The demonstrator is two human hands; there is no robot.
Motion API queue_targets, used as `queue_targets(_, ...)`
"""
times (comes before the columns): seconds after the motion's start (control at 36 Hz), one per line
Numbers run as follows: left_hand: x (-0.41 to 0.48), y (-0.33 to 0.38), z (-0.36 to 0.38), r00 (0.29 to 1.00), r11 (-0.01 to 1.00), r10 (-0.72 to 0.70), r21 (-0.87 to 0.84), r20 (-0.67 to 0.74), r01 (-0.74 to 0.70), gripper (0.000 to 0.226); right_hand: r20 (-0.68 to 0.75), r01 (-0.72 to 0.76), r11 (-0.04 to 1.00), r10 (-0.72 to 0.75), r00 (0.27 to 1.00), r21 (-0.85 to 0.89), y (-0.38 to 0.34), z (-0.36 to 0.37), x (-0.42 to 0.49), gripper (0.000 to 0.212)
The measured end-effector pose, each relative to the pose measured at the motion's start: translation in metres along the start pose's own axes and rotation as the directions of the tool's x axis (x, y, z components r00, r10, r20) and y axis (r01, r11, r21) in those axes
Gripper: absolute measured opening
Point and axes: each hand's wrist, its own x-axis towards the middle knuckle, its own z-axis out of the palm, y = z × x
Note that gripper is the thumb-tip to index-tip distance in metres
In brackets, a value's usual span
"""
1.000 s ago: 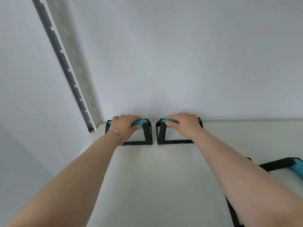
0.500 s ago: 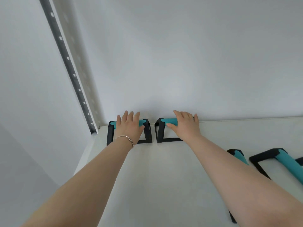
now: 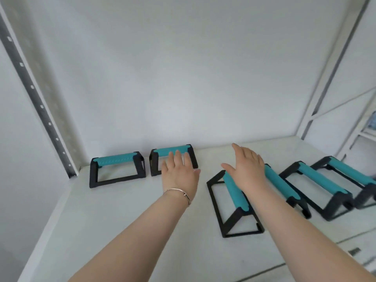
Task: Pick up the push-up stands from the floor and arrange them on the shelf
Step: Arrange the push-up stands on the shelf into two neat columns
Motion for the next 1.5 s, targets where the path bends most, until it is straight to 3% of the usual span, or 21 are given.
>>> queue_targets(0.14,-0.013,0.074,0.0,1.0,0.999,-0.024,-0.034,0.013,0.025,0.072,0.067,-0.108,0.988,0.115,0.991,-0.108,0.061,-0.012,-0.015,0.077)
queue_targets(0.31,-0.013,0.143,0.018,0.946,0.954,-0.221,-0.15,0.239,0.26,0.084,0.203,-0.189,0.974,0.212,0.956,-0.129,0.099,-0.013,-0.016,0.083)
queue_targets(0.44,-0.007,0.159,0.032,0.878,0.866,-0.314,-0.269,0.36,0.421,0.081,0.34,-0.187,0.979,0.203,0.918,-0.08,0.111,-0.005,-0.008,0.077)
queue_targets(0.61,-0.006,0.154,0.032,0.837,0.813,-0.364,-0.299,0.409,0.5,0.064,0.391,-0.187,0.981,0.192,0.9,-0.05,0.124,0.004,0.006,0.066)
queue_targets(0.72,-0.013,0.133,0.025,0.845,0.839,-0.347,-0.269,0.407,0.474,0.054,0.374,-0.179,0.984,0.166,0.912,0.002,0.123,0.006,0.01,0.049)
queue_targets(0.86,-0.019,0.079,0.006,0.859,0.835,-0.358,-0.285,0.367,0.47,0.053,0.348,-0.154,0.985,0.117,0.93,0.079,0.099,0.007,0.008,0.047)
queue_targets(1.03,-0.03,-0.005,-0.018,0.877,0.858,-0.357,-0.259,0.321,0.444,0.056,0.338,0.021,0.992,-0.063,0.939,0.124,0.046,0.007,0.011,0.045)
queue_targets(1.28,-0.046,-0.115,-0.041,0.931,0.962,-0.189,-0.131,0.312,0.24,0.048,0.337,0.349,0.919,-0.392,0.856,0.181,-0.051,0.017,0.007,0.038)
queue_targets(1.5,-0.054,-0.177,-0.035,0.943,0.99,-0.1,-0.065,0.317,0.127,0.043,0.384,0.454,0.879,-0.473,0.793,0.147,-0.096,0.041,0.001,0.032)
